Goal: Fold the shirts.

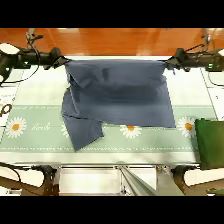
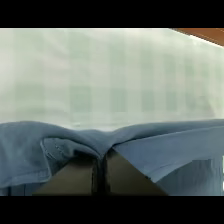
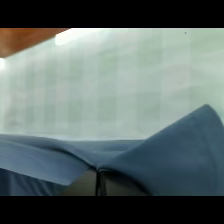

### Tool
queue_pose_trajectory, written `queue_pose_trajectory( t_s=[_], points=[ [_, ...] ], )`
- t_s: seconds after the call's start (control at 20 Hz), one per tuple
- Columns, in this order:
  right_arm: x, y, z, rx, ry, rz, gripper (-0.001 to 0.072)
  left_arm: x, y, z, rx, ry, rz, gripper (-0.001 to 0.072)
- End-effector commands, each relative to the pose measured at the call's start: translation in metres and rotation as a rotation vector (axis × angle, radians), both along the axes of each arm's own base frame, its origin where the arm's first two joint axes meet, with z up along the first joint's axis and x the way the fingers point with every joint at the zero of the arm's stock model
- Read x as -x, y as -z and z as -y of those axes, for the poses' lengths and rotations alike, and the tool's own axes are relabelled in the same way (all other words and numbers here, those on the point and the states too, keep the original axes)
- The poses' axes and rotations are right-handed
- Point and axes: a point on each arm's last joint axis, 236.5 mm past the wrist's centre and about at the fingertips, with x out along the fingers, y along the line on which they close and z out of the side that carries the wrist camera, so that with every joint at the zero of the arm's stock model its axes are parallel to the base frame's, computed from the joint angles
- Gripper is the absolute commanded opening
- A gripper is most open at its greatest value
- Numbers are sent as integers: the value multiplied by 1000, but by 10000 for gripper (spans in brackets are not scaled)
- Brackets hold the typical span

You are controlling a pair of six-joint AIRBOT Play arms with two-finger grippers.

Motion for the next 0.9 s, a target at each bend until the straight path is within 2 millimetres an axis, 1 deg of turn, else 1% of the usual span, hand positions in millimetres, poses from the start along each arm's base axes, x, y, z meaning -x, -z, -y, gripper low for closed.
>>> queue_pose_trajectory(
  t_s=[0.0, 0.05, 0.1, 0.15, 0.2, 0.25, 0.3, 0.35, 0.4, 0.45, 0.5, 0.55, 0.6, 0.7, 0.75, 0.8, 0.85],
  points=[
    [-27, 33, -11, -173, 76, -63, 242, -5, 28, 17, 69, 4, -86, 193],
    [-21, 37, -12, -181, 52, -85, 415, 2, 30, 20, 80, 23, -115, 450],
    [-10, 41, -12, -171, 15, -115, 421, 9, 30, 17, 83, 40, -138, 506],
    [4, 44, -8, -173, -25, -156, 420, 17, 28, 10, 94, 64, -166, 506],
    [21, 45, 2, -191, -46, -218, 420, 30, 27, -2, 103, 92, -207, 505],
    [38, 44, 16, -204, -59, -273, 420, 50, 30, -19, 115, 108, -292, 504],
    [59, 42, 36, -185, -72, -317, 419, 73, 36, -41, 116, 101, -399, 504],
    [79, 43, 61, -129, -51, -365, 419, 93, 39, -61, 102, 99, -462, 504],
    [99, 46, 86, -53, -7, -401, 418, 107, 40, -81, 86, 67, -483, 504],
    [120, 51, 107, 22, 41, -428, 418, 117, 39, -94, 76, 35, -465, 504],
    [141, 56, 120, 64, 97, -442, 418, 130, 41, -100, 63, 12, -435, 504],
    [162, 63, 126, 76, 152, -447, 418, 145, 50, -102, 58, -23, -428, 505],
    [181, 70, 127, 73, 194, -439, 418, 164, 63, -102, 55, -69, -432, 505],
    [219, 86, 122, 63, 244, -419, 418, 196, 91, -100, 86, -162, -476, 504],
    [233, 92, 120, 57, 265, -417, 418, 210, 103, -94, 125, -192, -508, 504],
    [242, 95, 116, 42, 280, -411, 418, 220, 112, -85, 168, -198, -538, 504],
    [247, 96, 111, 23, 292, -399, 418, 225, 121, -79, 200, -206, -564, 504]
  ],
)
